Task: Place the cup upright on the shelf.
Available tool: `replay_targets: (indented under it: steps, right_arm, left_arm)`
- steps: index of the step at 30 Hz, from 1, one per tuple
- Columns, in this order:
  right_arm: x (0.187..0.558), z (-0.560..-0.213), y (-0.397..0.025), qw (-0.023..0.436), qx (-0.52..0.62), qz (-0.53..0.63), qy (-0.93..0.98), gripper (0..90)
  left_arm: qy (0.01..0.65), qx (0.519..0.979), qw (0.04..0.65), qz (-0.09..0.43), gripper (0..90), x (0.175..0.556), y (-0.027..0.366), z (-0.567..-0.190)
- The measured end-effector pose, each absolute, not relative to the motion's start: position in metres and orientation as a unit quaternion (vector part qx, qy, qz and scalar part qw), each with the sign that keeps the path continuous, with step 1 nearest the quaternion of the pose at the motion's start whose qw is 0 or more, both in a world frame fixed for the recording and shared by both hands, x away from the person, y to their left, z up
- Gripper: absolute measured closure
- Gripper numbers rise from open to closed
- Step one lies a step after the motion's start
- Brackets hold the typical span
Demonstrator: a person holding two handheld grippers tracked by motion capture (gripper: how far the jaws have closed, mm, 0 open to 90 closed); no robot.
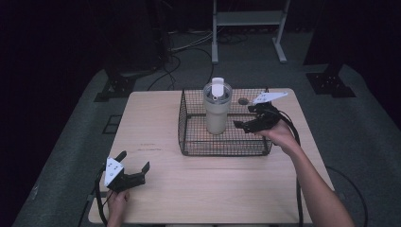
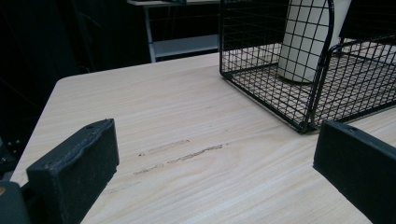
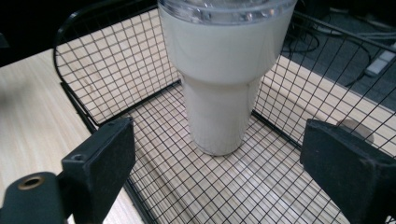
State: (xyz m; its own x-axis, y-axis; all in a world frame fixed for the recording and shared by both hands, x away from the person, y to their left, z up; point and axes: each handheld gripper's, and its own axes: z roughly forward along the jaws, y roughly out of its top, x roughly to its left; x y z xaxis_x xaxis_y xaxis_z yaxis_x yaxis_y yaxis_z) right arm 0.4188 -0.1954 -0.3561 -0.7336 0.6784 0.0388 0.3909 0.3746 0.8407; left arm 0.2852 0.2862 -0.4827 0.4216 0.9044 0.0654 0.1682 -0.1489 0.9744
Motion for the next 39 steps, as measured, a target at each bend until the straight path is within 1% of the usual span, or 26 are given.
replay_targets:
  steps: [15, 39]
  right_arm:
    - [0.389, -0.352, -0.202, 0.157, 0.302, 0.46, 0.82, 9.9]
    - [0.352, -0.357, -0.219, 0.148, 0.289, 0.47, 0.821, 9.9]
  left_arm:
    - [0.401, 0.669, 0.513, 0.358, 0.0, 0.285, 0.286, -0.483]
    - [0.399, 0.671, 0.511, 0.359, 0.0, 0.285, 0.286, -0.483]
